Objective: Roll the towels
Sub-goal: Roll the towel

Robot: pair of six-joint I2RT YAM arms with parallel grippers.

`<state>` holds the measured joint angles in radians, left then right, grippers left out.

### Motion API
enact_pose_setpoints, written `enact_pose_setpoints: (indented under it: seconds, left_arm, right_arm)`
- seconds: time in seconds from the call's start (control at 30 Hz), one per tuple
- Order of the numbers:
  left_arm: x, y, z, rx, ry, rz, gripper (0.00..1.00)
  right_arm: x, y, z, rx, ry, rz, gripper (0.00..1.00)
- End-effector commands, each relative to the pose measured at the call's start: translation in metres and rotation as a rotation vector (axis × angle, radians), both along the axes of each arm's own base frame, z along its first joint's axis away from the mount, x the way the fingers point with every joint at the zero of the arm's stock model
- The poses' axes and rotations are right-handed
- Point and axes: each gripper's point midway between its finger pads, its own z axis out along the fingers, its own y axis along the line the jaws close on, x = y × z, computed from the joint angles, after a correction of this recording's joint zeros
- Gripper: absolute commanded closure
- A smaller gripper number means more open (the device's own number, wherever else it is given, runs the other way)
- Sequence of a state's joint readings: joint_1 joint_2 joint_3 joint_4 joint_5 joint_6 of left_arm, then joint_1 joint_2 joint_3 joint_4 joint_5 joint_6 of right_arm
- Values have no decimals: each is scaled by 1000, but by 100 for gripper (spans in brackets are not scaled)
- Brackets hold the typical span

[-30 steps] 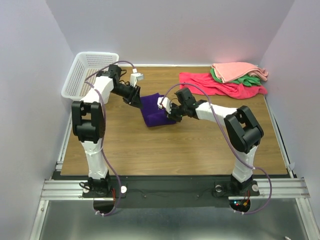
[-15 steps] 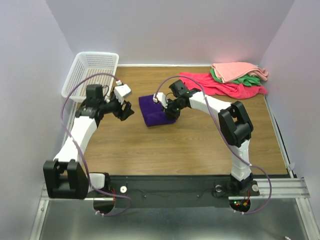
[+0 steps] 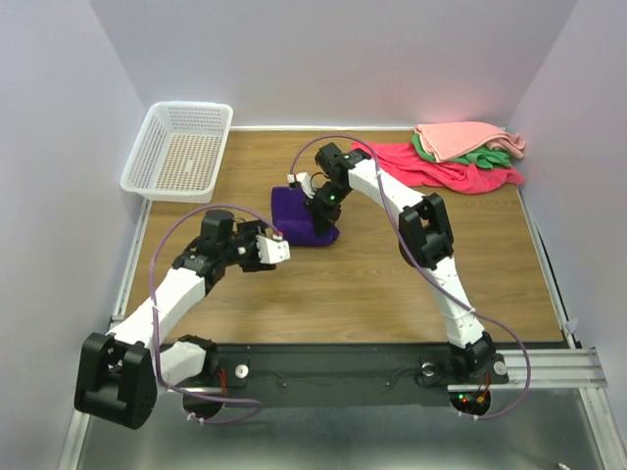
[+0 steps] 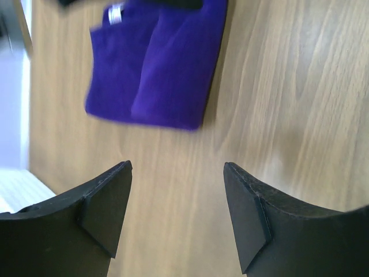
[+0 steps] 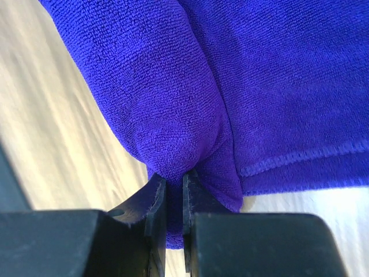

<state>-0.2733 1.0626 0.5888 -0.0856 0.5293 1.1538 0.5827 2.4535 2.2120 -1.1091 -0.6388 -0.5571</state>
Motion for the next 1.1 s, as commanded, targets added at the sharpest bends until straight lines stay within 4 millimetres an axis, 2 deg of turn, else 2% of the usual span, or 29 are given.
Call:
enact_pose_setpoints:
  seconds: [0.0, 0.1, 0.13, 0.2, 0.3, 0.4, 0.5, 0.53, 0.63, 0.67, 0.73, 0.77, 0.8, 0.83, 0.87, 0.9, 1.07]
  left_arm:
    - [13, -19, 15, 134, -222, -102, 24]
    - [18, -36, 12, 160, -246, -139, 23]
    - [17, -44, 4, 175, -224, -164, 23]
    - [19, -59, 4, 188, -231, -199, 18]
    - [26, -79, -5, 205, -197, -236, 15]
    - [28, -88, -10, 216, -177, -250, 14]
    - [36, -86, -22, 245, -138, -208, 14]
    - [38, -84, -33, 267, -108, -195, 25]
    - [42, -71, -49, 328, -46, -137, 44]
    - [37, -67, -60, 352, -9, -132, 56]
    - [29, -59, -70, 374, 30, -127, 68]
    - [19, -54, -78, 389, 59, -142, 78]
    - [15, -51, -80, 394, 72, -149, 83]
    - [10, -49, -81, 395, 74, -156, 95]
    - [3, -45, -87, 404, 91, -163, 100]
    - [-1, -44, -88, 405, 94, -170, 100]
    - [-10, -41, -91, 393, 116, -178, 100]
  right_arm:
    - [-46, -5, -32, -115, 306, -51, 96]
    - [-50, -3, -36, -117, 351, -71, 96]
    - [-52, -4, -36, -121, 367, -83, 95]
    - [-57, -4, -39, -130, 402, -96, 94]
    - [-62, -4, -40, -128, 447, -117, 93]
    - [-62, -5, -41, -130, 466, -136, 93]
    - [-58, -7, -39, -123, 484, -163, 91]
    - [-58, -8, -39, -124, 489, -168, 91]
    - [-56, -11, -38, -119, 506, -187, 85]
    - [-56, -13, -38, -115, 514, -193, 82]
    - [-53, -15, -37, -110, 519, -204, 77]
    - [-49, -17, -36, -103, 523, -220, 74]
    - [-46, -18, -33, -94, 519, -227, 73]
    - [-43, -18, -31, -89, 515, -237, 70]
    - [-35, -20, -29, -71, 501, -254, 67]
    - [-30, -20, -25, -59, 490, -263, 61]
    - [6, -24, 5, 28, 400, -350, 60]
